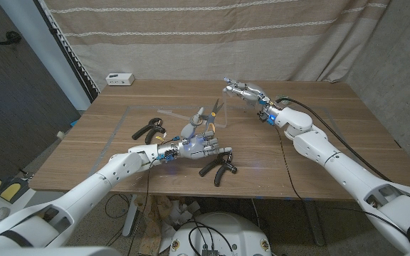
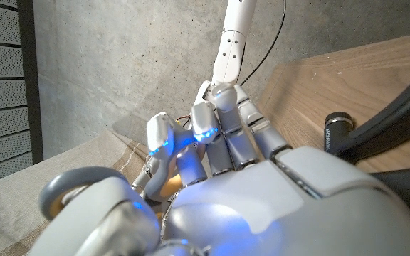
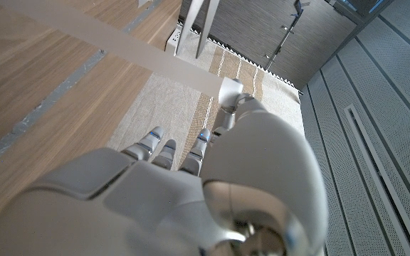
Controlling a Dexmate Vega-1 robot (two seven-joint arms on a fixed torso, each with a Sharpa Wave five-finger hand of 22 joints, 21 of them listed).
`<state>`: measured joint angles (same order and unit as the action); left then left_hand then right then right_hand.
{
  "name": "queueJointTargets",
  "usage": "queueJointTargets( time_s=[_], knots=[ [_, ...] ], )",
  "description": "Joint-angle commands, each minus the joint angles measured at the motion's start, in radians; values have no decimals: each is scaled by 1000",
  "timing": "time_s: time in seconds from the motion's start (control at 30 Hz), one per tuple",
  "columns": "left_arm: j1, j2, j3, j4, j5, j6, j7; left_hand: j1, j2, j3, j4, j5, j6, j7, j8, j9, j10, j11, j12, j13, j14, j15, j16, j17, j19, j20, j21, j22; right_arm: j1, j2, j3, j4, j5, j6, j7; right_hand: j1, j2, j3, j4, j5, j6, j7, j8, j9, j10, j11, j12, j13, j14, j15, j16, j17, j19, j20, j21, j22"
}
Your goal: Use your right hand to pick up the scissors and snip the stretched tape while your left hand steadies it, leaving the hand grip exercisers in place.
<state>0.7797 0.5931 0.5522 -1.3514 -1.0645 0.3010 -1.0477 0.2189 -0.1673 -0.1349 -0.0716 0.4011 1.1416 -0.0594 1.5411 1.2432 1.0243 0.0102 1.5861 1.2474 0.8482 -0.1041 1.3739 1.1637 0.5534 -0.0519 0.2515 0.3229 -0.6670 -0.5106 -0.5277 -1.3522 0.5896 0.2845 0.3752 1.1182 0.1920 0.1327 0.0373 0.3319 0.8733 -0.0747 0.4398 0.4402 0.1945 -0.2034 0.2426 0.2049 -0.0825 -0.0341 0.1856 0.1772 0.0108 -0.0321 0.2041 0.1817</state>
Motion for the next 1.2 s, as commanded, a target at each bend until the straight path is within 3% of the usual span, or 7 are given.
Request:
queueJointTargets(
  time_s=[0.03,0.87,1.2],
  knots=[
    [-2,-8,-3,14,2,-4,-9,-6,-2,-213,-53,10,218,222,42,3,56,-50,4,4,4,-78,8,8,9,-49,5,3,-4,-3,2,-8,2,-6,-7,-9,-2,10,-2,-1,13,0,-4,2,5,-7,4,-1,-3,-138,2,3,1,-61,4,2],
    [-27,-36,0,72,14,-14,-49,-6,-2,-213,-53,15,217,222,42,3,55,-49,4,4,6,-75,2,-6,10,-49,4,5,-23,-23,12,-49,12,-4,-2,-11,-2,12,-4,-3,14,3,-6,6,7,-7,4,-1,-2,-139,2,3,1,-59,4,2],
    [-26,-37,-1,70,15,-7,-48,-5,-2,-213,-53,16,217,222,42,3,55,-49,4,4,7,-77,1,-8,11,-49,3,5,-13,-15,9,-26,7,-13,-14,-12,-2,13,-5,-4,15,-2,-8,7,5,-8,3,-1,-2,-139,2,3,1,-60,4,2]
  ],
)
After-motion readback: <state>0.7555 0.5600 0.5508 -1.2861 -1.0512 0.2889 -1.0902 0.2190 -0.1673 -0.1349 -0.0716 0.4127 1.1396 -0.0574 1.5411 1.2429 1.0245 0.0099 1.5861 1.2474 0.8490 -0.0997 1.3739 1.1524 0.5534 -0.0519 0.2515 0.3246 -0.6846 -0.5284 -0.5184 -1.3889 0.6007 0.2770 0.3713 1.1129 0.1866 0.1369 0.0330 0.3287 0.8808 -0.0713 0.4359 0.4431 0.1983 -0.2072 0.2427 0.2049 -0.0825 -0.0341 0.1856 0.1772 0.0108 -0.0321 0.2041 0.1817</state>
